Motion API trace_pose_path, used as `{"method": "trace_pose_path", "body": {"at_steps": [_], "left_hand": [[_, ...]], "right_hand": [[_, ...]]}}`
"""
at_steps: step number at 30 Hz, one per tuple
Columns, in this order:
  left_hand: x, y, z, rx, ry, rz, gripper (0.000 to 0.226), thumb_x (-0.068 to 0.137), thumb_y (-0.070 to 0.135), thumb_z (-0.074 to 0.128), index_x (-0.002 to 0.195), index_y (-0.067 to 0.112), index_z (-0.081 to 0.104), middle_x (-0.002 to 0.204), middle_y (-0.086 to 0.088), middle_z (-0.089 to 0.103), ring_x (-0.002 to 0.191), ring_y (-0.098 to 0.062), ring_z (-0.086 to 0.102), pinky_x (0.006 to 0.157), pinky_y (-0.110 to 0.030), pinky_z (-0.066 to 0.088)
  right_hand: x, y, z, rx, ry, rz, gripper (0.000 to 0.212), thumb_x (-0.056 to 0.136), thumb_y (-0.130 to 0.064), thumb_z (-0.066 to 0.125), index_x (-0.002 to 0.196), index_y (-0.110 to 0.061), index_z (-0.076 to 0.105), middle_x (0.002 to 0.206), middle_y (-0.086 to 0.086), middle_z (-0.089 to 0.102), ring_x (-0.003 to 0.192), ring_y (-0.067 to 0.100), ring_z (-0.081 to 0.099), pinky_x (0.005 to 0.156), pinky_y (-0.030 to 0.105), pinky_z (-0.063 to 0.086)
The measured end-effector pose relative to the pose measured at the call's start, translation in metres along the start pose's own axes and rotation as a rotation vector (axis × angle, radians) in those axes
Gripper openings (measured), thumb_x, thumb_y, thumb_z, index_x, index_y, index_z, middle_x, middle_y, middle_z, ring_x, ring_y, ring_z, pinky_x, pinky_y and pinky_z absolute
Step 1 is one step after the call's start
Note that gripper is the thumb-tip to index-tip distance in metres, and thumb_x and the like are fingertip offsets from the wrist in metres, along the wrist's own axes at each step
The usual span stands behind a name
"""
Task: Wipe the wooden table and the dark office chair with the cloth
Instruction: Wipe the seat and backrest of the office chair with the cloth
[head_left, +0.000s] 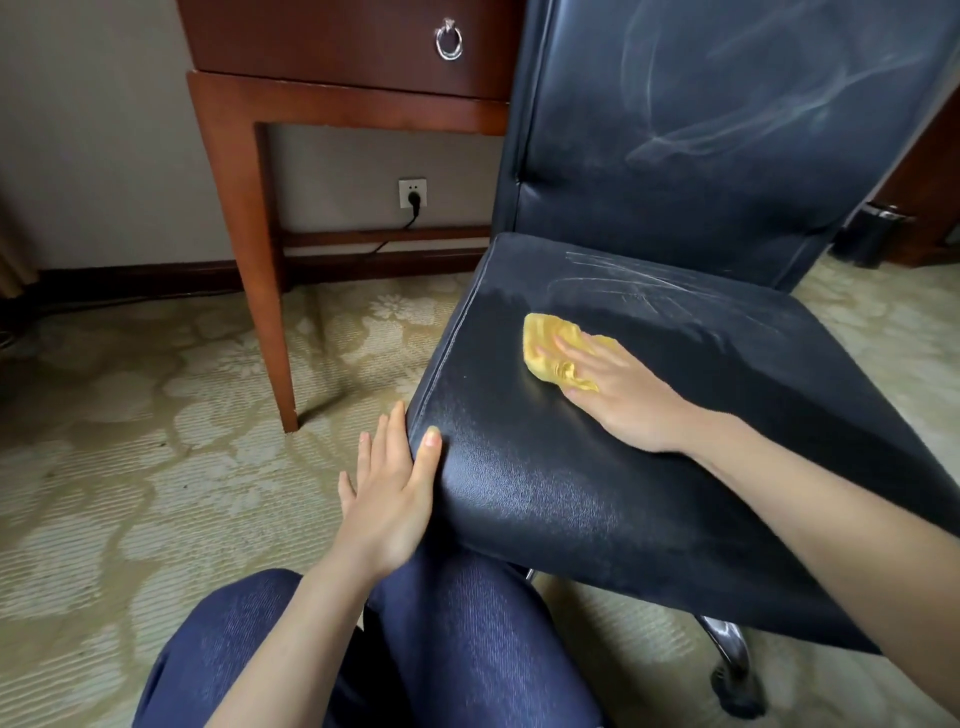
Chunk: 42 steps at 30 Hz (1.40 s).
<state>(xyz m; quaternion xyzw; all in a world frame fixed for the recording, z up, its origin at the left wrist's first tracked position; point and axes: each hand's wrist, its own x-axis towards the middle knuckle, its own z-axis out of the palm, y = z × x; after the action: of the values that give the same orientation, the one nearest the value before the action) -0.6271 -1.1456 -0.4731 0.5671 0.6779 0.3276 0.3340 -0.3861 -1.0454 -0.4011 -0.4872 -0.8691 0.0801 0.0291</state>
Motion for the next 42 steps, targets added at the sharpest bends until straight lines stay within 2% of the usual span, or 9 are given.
{"method": "trace_pose_path", "body": {"at_steps": [4, 7, 11, 18, 22, 29, 33, 38, 42], "left_hand": [[-0.004, 0.002, -0.002, -0.04, -0.019, -0.008, 0.079, 0.076, 0.073, 0.001, 0.148, 0.042, -0.005, 0.158, 0.017, -0.003, 0.144, -0.005, -0.012, 0.115, -0.042, -0.011], [-0.006, 0.003, -0.002, -0.083, -0.036, -0.008, 0.087, 0.067, 0.078, -0.005, 0.147, 0.045, -0.005, 0.157, 0.019, -0.004, 0.143, -0.004, -0.013, 0.116, -0.042, -0.011], [-0.004, 0.0, -0.003, -0.167, -0.026, -0.006, 0.091, 0.064, 0.087, -0.012, 0.146, 0.049, -0.001, 0.156, 0.023, 0.002, 0.144, -0.003, -0.007, 0.117, -0.043, -0.009], [0.008, -0.005, -0.002, -0.344, -0.003, 0.002, 0.108, 0.053, 0.097, 0.002, 0.147, 0.045, 0.012, 0.156, 0.022, 0.011, 0.143, 0.001, -0.001, 0.119, -0.042, 0.0], [0.011, -0.005, -0.005, -0.335, -0.021, 0.009, 0.101, 0.051, 0.099, 0.001, 0.141, 0.052, 0.007, 0.155, 0.024, 0.008, 0.143, 0.002, -0.004, 0.119, -0.042, -0.001], [0.009, 0.0, -0.005, -0.289, 0.014, -0.003, 0.085, 0.065, 0.086, 0.001, 0.143, 0.051, 0.006, 0.156, 0.02, 0.01, 0.144, -0.001, -0.001, 0.119, -0.043, 0.0], [0.005, 0.001, -0.003, -0.115, 0.083, -0.015, 0.086, 0.067, 0.082, -0.015, 0.145, 0.049, -0.001, 0.158, 0.018, 0.002, 0.144, -0.002, -0.008, 0.117, -0.042, -0.007], [-0.003, 0.006, -0.001, -0.073, 0.102, 0.001, 0.088, 0.065, 0.074, -0.009, 0.148, 0.045, -0.003, 0.158, 0.018, -0.003, 0.143, -0.001, -0.011, 0.116, -0.043, -0.008], [-0.008, 0.002, -0.001, -0.046, 0.109, -0.002, 0.079, 0.074, 0.077, -0.011, 0.147, 0.047, -0.005, 0.157, 0.019, -0.008, 0.142, 0.001, -0.015, 0.116, -0.043, -0.011]], "right_hand": [[-0.05, -0.031, 0.008, -0.059, 0.0, -0.177, 0.046, 0.1, -0.045, 0.027, 0.14, -0.05, 0.007, 0.157, -0.016, 0.006, 0.147, 0.01, -0.006, 0.12, 0.044, 0.001], [-0.077, -0.048, 0.019, -0.186, 0.013, -0.413, 0.043, 0.1, -0.046, 0.028, 0.142, -0.046, 0.03, 0.155, -0.012, 0.024, 0.148, 0.018, 0.008, 0.119, 0.05, 0.011], [-0.066, -0.05, 0.01, -0.367, 0.003, -0.61, 0.041, 0.099, -0.039, 0.035, 0.138, -0.041, 0.045, 0.151, -0.013, 0.034, 0.145, 0.019, 0.02, 0.118, 0.043, 0.02], [0.006, -0.064, -0.001, -0.159, -0.061, -0.482, 0.044, 0.098, -0.052, 0.023, 0.142, -0.047, 0.024, 0.154, -0.023, 0.012, 0.146, 0.006, 0.0, 0.118, 0.023, -0.003], [0.056, -0.064, -0.006, 0.024, -0.071, -0.291, 0.052, 0.101, -0.04, 0.037, 0.149, -0.023, 0.029, 0.157, -0.01, 0.023, 0.146, 0.008, 0.007, 0.119, 0.026, 0.003], [0.111, -0.062, -0.005, -0.003, -0.042, 0.001, 0.047, 0.104, -0.039, 0.023, 0.149, -0.025, 0.03, 0.158, -0.008, 0.019, 0.147, 0.02, 0.005, 0.118, 0.038, 0.005], [0.085, -0.082, 0.008, -0.091, -0.019, -0.088, 0.044, 0.103, -0.041, 0.025, 0.145, -0.031, 0.035, 0.158, -0.011, 0.015, 0.147, 0.016, -0.001, 0.118, 0.044, 0.0], [0.008, -0.096, 0.022, -0.141, 0.044, -0.257, 0.049, 0.101, -0.043, 0.033, 0.147, -0.047, 0.018, 0.16, -0.01, 0.007, 0.148, 0.019, -0.006, 0.118, 0.043, -0.006], [-0.051, -0.088, 0.041, -0.316, 0.121, -0.311, 0.056, 0.094, -0.038, 0.034, 0.148, -0.044, 0.021, 0.159, -0.004, 0.015, 0.147, 0.028, 0.007, 0.119, 0.049, 0.007]]}}
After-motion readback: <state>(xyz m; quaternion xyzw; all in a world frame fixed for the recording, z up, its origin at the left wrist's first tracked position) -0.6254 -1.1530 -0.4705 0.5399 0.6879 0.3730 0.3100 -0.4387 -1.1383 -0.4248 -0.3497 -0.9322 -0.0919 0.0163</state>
